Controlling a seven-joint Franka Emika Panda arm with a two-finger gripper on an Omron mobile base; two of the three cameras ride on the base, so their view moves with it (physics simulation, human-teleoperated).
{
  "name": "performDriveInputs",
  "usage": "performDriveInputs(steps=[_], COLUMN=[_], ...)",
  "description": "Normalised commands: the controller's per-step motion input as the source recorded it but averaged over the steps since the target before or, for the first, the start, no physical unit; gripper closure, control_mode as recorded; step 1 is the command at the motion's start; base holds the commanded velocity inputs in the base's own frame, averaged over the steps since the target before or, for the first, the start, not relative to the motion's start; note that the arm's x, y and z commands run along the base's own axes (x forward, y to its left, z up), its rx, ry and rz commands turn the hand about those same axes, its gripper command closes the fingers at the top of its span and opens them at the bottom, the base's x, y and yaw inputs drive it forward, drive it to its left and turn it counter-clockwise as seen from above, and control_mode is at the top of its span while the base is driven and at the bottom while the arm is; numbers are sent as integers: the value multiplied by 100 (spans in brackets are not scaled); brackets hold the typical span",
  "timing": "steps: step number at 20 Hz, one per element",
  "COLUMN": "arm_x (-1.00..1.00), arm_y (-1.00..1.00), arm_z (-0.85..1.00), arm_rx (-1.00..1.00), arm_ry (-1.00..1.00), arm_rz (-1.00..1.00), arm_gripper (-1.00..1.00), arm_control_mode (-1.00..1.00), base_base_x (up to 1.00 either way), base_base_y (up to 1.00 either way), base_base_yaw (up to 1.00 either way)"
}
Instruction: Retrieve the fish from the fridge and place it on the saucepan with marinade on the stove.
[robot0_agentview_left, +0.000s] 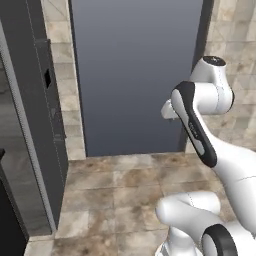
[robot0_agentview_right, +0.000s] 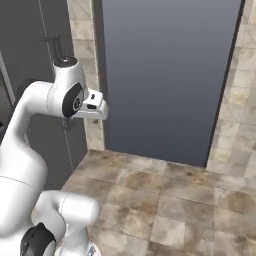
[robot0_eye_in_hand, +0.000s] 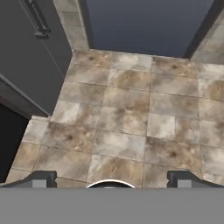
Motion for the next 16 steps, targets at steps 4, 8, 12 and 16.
performDriveInputs(steps=[4,8,12,16], arm_x=[0,0,0,0], arm_y=[0,0,0,0], arm_z=[0,0,0,0], arm_rx=[0,0,0,0], arm_ry=[0,0,0,0], arm_rz=[0,0,0,0], arm_gripper=[-100,-100,-100,-100], arm_control_mode=[100,100,100,100], base_base_x=[100,100,100,100], base_base_y=[-28,-33,-38,-28], base_base_yaw=[34,42,49,62])
